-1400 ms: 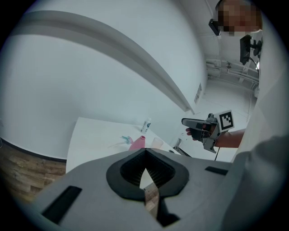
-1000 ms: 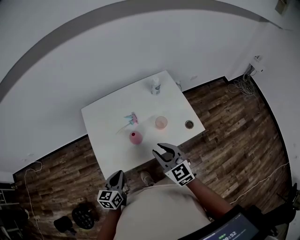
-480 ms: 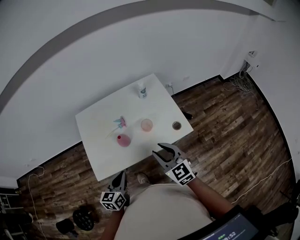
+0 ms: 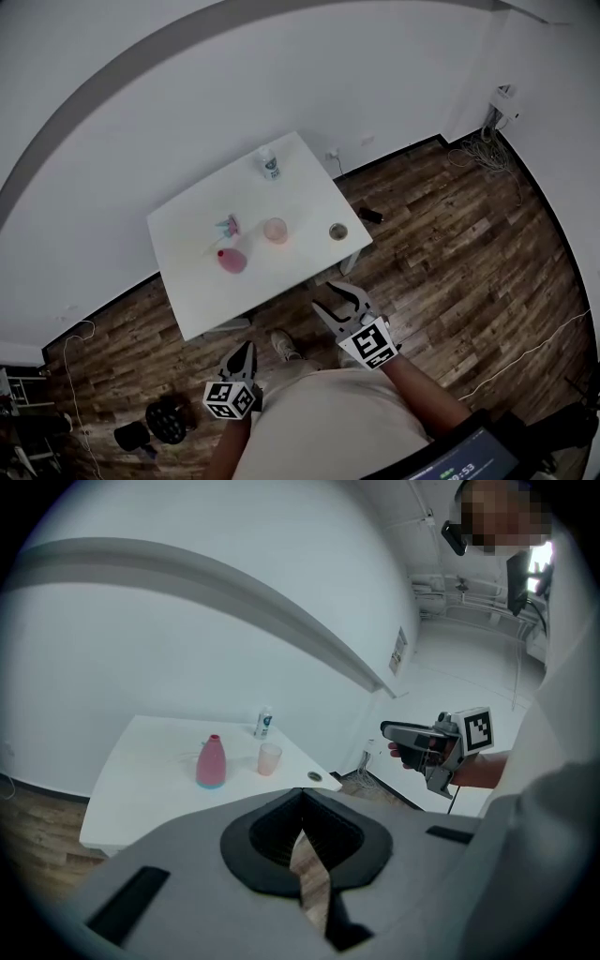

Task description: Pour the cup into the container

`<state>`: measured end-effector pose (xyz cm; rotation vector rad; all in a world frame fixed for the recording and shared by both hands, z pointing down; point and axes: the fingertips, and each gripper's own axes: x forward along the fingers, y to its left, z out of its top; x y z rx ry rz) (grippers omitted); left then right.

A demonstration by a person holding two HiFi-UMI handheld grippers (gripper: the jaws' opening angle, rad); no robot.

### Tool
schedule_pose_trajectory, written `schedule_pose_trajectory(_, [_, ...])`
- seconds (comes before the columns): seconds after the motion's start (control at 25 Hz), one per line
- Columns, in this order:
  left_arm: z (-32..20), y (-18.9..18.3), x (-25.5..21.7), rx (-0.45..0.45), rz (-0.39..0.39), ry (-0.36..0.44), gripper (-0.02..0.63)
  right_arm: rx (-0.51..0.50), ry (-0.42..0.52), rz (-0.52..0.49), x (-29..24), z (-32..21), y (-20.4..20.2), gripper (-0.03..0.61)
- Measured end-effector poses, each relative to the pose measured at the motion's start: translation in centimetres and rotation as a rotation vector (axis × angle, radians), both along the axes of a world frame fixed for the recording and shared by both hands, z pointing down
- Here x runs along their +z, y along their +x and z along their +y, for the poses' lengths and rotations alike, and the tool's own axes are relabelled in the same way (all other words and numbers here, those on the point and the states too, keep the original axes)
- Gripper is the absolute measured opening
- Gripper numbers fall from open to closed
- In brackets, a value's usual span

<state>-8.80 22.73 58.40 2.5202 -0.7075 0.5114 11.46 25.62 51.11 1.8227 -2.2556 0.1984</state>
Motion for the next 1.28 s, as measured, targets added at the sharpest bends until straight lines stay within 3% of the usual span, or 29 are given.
schedule_pose_trajectory(0.4, [10.9,-1.6,2.5,-0.084,-0.036,-0.053,0.011,0.106,0.025,0.042,0.4,9.6,3.1,0.187])
schedule_pose_trajectory(0.68, [15.7,-2.1,2.8,-0.129,-0.015,-0.063,0.012,0.051,0.026,0.066,0.0,13.5,1.7,0.189])
schedule_pose_trajectory(1.04, [13.5,-4.6,2.1,-0.169,0.008,-0.047,0.012,0.070,0.021,0.121,-0.9,11.8,-0.6,0.189])
schedule_pose_trajectory(1.28, [9.7,-9.6,0.9,-0.191,0.024,-0.035,0.012,0.105,0.031,0.152,-1.1,9.0,-5.3,0.189])
